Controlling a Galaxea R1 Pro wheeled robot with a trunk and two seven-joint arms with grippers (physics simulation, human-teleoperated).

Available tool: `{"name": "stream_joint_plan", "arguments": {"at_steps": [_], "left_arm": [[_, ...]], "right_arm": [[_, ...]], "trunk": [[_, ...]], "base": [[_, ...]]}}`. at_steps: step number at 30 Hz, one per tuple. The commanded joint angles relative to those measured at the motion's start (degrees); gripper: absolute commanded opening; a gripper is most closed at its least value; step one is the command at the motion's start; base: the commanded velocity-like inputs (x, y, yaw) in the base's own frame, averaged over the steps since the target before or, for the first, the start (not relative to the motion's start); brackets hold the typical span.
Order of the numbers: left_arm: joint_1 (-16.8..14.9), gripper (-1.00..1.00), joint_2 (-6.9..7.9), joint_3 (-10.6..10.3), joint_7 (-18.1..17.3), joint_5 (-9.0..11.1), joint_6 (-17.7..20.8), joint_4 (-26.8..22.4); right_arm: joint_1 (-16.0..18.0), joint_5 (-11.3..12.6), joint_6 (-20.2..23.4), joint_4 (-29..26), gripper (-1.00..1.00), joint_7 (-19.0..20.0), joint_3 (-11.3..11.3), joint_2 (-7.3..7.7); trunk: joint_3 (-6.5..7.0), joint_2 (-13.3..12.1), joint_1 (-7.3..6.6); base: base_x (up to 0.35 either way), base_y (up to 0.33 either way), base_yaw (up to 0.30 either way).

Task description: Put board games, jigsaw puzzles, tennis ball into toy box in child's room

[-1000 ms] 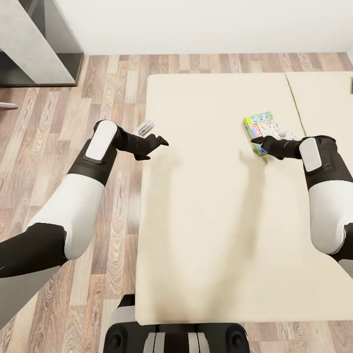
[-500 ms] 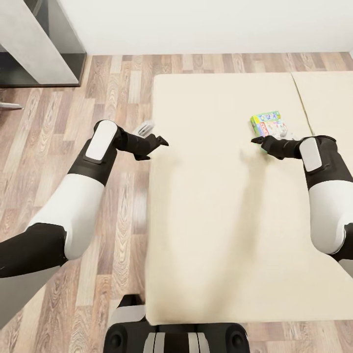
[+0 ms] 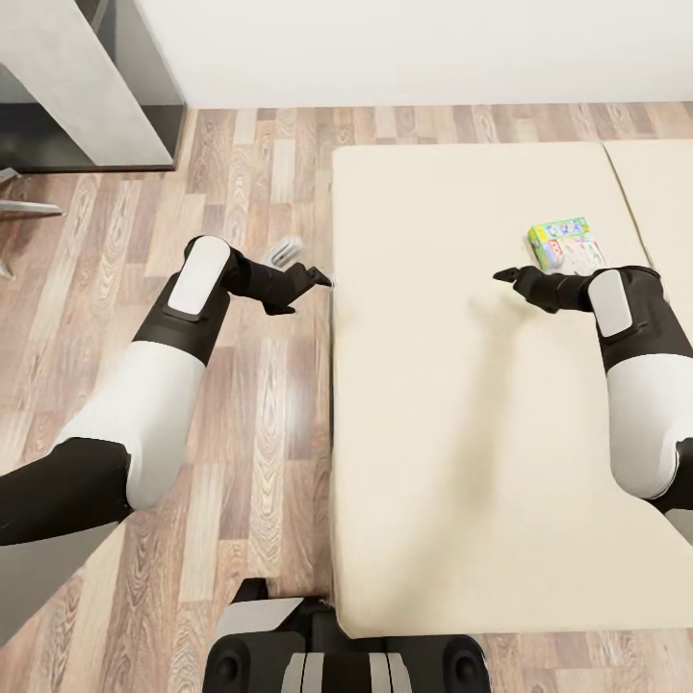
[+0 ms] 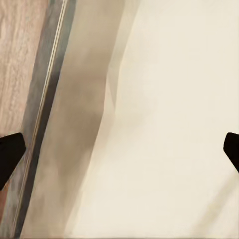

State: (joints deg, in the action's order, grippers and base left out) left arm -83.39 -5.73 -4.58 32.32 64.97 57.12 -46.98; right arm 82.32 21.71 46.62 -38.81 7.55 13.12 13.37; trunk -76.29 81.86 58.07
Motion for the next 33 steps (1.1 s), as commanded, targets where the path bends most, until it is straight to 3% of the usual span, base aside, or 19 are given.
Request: {"name": "stream_joint_plan", "arguments": {"at_steps": [1, 33], "left_arm": [[-0.02, 1.00, 0.02, -0.08, 0.58, 0.59, 0.01, -0.04], [-0.02, 1.00, 0.02, -0.25, 0.55, 0.59, 0.01, 0.04]], "right_arm": [[0.04, -0.47, 0.31, -0.08, 1.00, 0.45, 0.23, -0.02], [0.11, -0.56, 0.31, -0.60, 1.00, 0.39, 0.23, -0.01]], "trunk": [[-0.02, 0.02, 0.00], [-0.02, 0.02, 0.00]], "base": [[0.000, 0.277, 0.000], [0.000, 0.282, 0.000]]}}
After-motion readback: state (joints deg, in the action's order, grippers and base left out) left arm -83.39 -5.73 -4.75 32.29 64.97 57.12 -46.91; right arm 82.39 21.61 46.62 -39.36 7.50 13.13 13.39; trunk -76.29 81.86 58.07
